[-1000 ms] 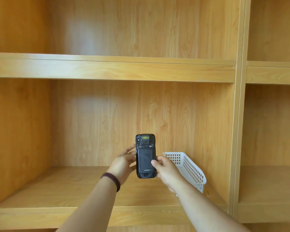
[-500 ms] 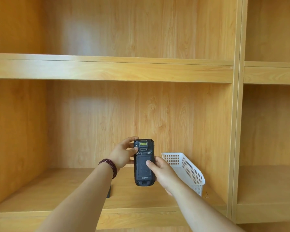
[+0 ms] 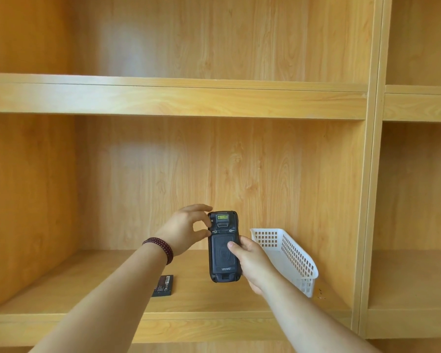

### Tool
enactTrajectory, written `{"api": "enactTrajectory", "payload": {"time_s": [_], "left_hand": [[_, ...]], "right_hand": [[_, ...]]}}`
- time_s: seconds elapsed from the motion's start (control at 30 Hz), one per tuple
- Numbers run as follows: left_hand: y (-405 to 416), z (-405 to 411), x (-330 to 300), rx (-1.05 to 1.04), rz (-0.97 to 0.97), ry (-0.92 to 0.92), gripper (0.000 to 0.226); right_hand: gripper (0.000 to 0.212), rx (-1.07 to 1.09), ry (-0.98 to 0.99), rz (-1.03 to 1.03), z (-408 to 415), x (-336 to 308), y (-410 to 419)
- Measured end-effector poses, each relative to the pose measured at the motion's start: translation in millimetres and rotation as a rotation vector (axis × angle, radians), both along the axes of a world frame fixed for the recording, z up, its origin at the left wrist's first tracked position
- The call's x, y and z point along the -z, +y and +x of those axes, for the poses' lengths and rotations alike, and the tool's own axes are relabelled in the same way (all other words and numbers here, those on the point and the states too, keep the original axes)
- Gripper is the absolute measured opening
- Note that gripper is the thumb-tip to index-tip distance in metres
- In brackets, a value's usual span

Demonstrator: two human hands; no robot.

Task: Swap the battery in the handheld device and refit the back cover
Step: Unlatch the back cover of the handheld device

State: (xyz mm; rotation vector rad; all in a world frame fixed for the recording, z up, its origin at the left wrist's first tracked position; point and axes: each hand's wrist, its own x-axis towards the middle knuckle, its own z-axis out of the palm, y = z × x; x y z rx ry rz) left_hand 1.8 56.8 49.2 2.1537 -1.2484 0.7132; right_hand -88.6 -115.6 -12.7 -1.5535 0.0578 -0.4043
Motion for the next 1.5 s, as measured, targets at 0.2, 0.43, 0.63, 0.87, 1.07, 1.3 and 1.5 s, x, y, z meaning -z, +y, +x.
{"api": "enactTrajectory", "payload": {"time_s": [0.2, 0.43, 0.63, 0.87, 1.07, 1.3, 1.5], "left_hand": [[-7, 3, 2, -0.006, 0.010, -0.092, 0.007], [-10, 1, 5, -0.050, 0.023, -0.182, 0.010], [-10, 0, 9, -0.075, 0.004, -0.263, 0.006], [-11, 1, 15, -0.072, -0.026, -0.307, 0.002], [-12, 2, 16, -0.072, -0.047, -0.319, 0.002], [-14, 2, 15, -0.047, -0.091, -0.303, 0.004], [-12, 4, 11, 0.029, -0.175, -0.201, 0.005]], "right_hand": [[0.019, 0.003, -0.010, 0.008, -2, -2, 1], [0.020, 0.006, -0.037, 0.029, -5, -3, 3], [0.020, -0.002, -0.041, 0.044, -7, -5, 2], [0.020, -0.024, -0.038, 0.045, -6, -4, 2], [0.020, -0.047, -0.043, 0.062, -5, -3, 1], [0.020, -0.038, -0.036, 0.034, -6, -2, 0], [0.020, -0.029, -0.055, 0.051, -6, 1, 5]]}}
